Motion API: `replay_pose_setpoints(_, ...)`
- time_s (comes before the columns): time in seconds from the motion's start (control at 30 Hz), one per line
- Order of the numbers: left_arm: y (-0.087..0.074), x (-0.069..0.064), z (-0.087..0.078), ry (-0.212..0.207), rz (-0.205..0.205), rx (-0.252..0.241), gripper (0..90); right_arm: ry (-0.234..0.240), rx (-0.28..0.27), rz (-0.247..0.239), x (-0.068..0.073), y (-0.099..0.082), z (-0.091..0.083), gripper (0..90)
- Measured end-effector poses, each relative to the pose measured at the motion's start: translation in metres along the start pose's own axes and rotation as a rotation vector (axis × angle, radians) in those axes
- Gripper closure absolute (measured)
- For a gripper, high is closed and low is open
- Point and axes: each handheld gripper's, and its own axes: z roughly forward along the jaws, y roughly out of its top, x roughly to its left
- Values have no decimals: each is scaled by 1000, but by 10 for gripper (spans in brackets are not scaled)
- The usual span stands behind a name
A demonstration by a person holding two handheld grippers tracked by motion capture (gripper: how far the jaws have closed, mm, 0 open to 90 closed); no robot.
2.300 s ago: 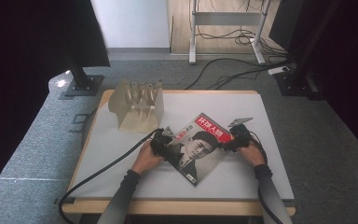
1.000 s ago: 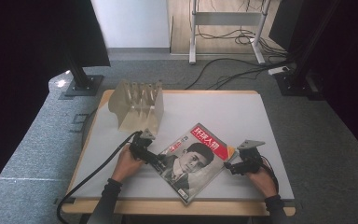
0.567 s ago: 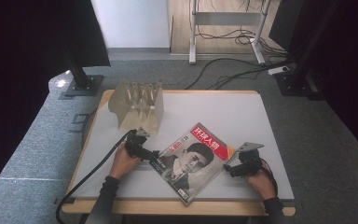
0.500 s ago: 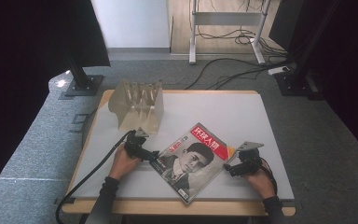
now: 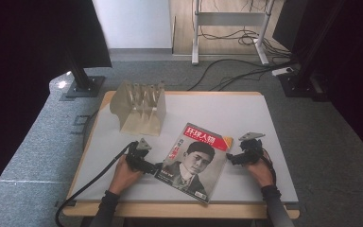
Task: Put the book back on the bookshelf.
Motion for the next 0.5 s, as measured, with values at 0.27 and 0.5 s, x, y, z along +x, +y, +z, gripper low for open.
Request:
replay_pose_setpoints(0.27, 9, 2, 6, -22, 37, 35, 0, -9, 14, 8, -5, 20, 18, 0)
replay_pose_setpoints(0.5, 14, -4, 11, -10, 36, 29, 0, -10, 17, 12, -8, 30, 28, 0)
